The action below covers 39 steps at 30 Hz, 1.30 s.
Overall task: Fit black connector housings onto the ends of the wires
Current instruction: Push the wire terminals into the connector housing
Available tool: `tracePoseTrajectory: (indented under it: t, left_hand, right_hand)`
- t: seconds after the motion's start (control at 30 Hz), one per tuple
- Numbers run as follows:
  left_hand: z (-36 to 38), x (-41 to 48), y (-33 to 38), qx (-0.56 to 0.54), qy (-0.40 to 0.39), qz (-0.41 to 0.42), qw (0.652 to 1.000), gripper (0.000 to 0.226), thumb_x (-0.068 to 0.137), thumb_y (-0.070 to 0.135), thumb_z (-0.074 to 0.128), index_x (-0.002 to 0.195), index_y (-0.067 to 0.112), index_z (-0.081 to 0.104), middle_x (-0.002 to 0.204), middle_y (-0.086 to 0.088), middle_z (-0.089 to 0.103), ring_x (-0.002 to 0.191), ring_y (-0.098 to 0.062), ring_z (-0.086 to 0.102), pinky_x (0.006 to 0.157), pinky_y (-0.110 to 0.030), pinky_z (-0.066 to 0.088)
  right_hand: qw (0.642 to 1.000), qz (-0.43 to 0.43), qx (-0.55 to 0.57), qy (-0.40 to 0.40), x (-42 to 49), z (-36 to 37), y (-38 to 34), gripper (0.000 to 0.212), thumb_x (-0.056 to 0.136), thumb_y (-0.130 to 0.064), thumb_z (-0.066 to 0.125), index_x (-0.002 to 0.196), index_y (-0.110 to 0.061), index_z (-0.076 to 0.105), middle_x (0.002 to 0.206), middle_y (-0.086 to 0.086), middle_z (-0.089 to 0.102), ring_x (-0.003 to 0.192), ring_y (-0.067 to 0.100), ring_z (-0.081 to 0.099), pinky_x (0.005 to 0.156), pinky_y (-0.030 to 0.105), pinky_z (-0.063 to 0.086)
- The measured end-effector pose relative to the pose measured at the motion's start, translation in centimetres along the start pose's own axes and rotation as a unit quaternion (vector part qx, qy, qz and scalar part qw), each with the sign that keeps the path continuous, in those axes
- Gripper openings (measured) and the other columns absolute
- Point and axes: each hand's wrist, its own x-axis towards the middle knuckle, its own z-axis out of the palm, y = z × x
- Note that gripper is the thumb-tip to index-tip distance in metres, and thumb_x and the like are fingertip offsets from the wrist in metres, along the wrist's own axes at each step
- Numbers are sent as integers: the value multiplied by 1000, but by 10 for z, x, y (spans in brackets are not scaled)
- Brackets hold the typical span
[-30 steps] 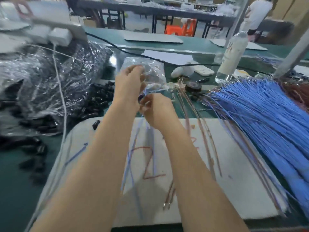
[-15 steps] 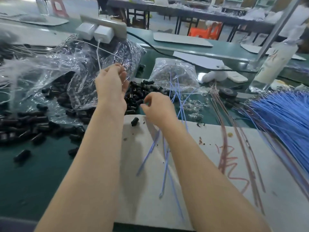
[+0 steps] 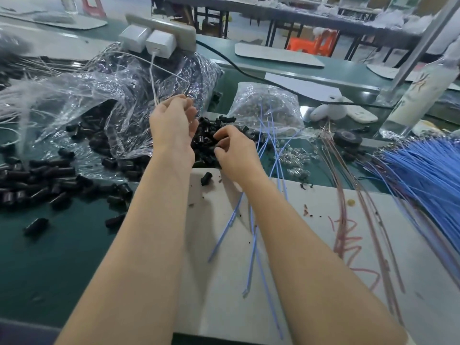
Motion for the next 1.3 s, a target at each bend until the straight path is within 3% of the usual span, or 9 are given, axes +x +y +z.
tracePoseTrajectory:
  t: [0.13, 0.3, 0.53, 0.77, 0.9, 1.0, 1.1, 1.17, 1.3]
  left_hand:
    - [-2, 2, 3, 4, 1, 5, 1000, 15, 92, 8, 48, 103, 12, 59, 87, 3, 62, 76, -7, 57, 68, -19, 48]
    - [-6, 5, 8, 4, 10, 16, 1000, 17, 91, 7, 49, 104, 11, 59, 88, 3, 62, 74, -7, 58, 70, -20, 50]
    - [-5, 6, 8, -4, 17, 20, 1000, 17, 91, 6, 48, 103, 12, 59, 88, 4, 62, 74, -7, 57, 68, -20, 50]
    - [2, 2, -1, 25, 8, 5, 1000, 13, 91, 7, 50, 97, 14, 59, 84, 4, 61, 75, -7, 57, 68, -19, 49]
    - [5, 1, -11, 142, -24, 35, 989, 9, 91, 10, 52, 96, 15, 58, 83, 4, 58, 76, -8, 55, 69, -20, 49]
    - [11, -4, -22, 271, -125, 19, 954, 5, 92, 21, 57, 92, 22, 62, 84, 6, 62, 73, -6, 55, 73, -24, 50]
    - [22, -13, -37, 297, -233, -4, 926, 11, 94, 23, 56, 97, 18, 65, 80, 5, 63, 65, -3, 54, 66, -21, 48]
    - [29, -16, -44, 294, -233, 2, 927, 11, 94, 22, 58, 101, 14, 62, 79, 3, 63, 65, -4, 55, 63, -19, 47]
    - [34, -15, -45, 233, -136, 0, 963, 7, 93, 23, 58, 92, 16, 59, 80, 3, 63, 66, -5, 55, 65, -21, 48]
  right_hand:
    - [997, -17, -74, -29, -3, -12, -3, 23, 90, -19, 60, 113, -16, 62, 112, 3, 60, 101, 17, 56, 82, 21, 39]
    - [987, -7, -118, -105, -17, -21, -7, 28, 85, -38, 67, 104, -17, 63, 79, -9, 55, 78, 10, 55, 71, 25, 42]
    - [976, -21, -202, -75, -7, 12, -23, 27, 91, -22, 56, 117, -20, 64, 119, 8, 55, 112, 26, 52, 89, 33, 46]
    - [979, -14, -201, -40, -6, 24, -19, 19, 93, -10, 51, 110, -10, 57, 115, 11, 47, 102, 31, 50, 74, 33, 37]
    - [999, 26, -4, 32, 0, -3, -13, 9, 94, -13, 54, 102, -9, 57, 102, 7, 61, 91, 20, 56, 77, 29, 44]
    - [962, 90, 238, 99, 2, -43, -5, 4, 91, -8, 59, 88, -7, 58, 85, 9, 65, 79, 20, 64, 78, 30, 56]
    - [936, 96, 331, 69, -1, -65, 4, 7, 92, -3, 59, 91, 3, 61, 82, 16, 67, 75, 22, 66, 75, 29, 59]
    - [948, 95, 294, 75, -6, -70, 9, 11, 93, -6, 57, 85, -1, 64, 79, 14, 67, 74, 23, 65, 77, 33, 58]
    - [984, 84, -137, 73, -20, -69, 19, 34, 90, -35, 59, 69, -9, 58, 71, 10, 60, 78, 31, 57, 69, 35, 46]
